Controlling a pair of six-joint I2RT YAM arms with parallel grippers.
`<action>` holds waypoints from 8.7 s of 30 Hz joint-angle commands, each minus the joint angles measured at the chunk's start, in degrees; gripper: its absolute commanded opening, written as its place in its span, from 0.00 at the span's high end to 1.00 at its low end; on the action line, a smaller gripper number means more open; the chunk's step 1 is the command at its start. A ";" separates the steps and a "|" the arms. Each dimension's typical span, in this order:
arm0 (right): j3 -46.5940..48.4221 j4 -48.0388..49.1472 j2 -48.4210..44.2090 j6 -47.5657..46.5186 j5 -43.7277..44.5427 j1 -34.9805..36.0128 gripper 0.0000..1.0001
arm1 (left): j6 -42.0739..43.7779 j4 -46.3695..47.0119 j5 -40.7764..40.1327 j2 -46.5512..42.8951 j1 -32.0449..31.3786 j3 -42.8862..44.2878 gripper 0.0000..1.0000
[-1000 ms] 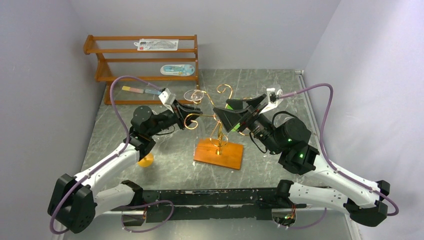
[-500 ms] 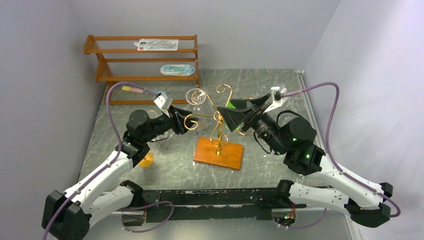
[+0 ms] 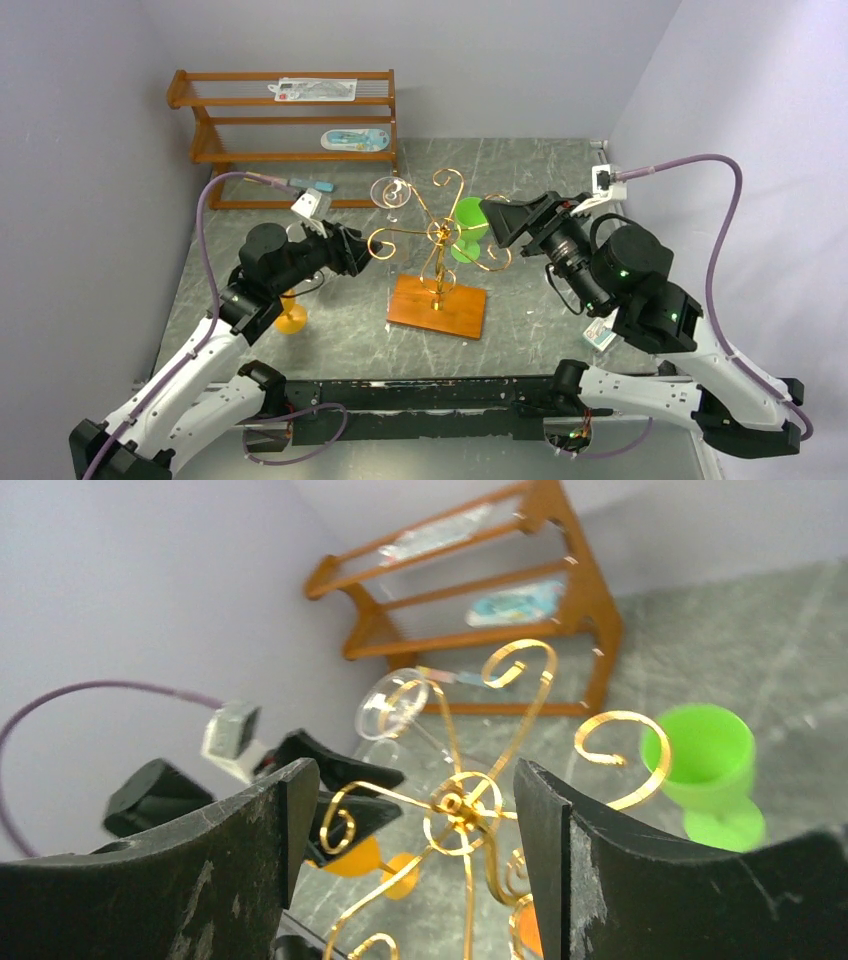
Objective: Place the wine glass upside down on the wine glass rack
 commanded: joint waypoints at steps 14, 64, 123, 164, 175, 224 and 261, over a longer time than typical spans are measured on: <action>-5.06 -24.24 -0.36 23.88 2.71 0.33 0.40 | -7.97 -14.45 -17.55 -7.24 -0.35 8.85 0.05; -33.56 8.43 -2.84 34.65 1.13 0.10 0.91 | -30.49 6.77 9.32 -2.00 -0.34 3.34 0.94; -17.11 11.54 5.00 22.66 -2.98 -10.55 0.30 | -13.45 -8.64 3.33 8.10 10.91 19.62 0.95; -16.35 6.87 29.02 11.78 -18.48 -34.09 0.42 | -3.55 -20.85 -14.70 -7.39 10.90 20.63 0.15; -10.30 2.98 36.87 6.81 -13.50 -34.11 0.80 | -2.15 -18.83 -15.77 -9.36 10.90 19.69 0.14; -23.50 50.77 -2.87 11.44 -29.22 -34.10 1.00 | -48.07 27.24 12.70 9.84 7.58 24.54 0.10; -28.09 61.69 -5.08 9.12 -45.49 -34.10 1.00 | -41.69 56.63 -19.08 28.41 -26.18 28.62 0.46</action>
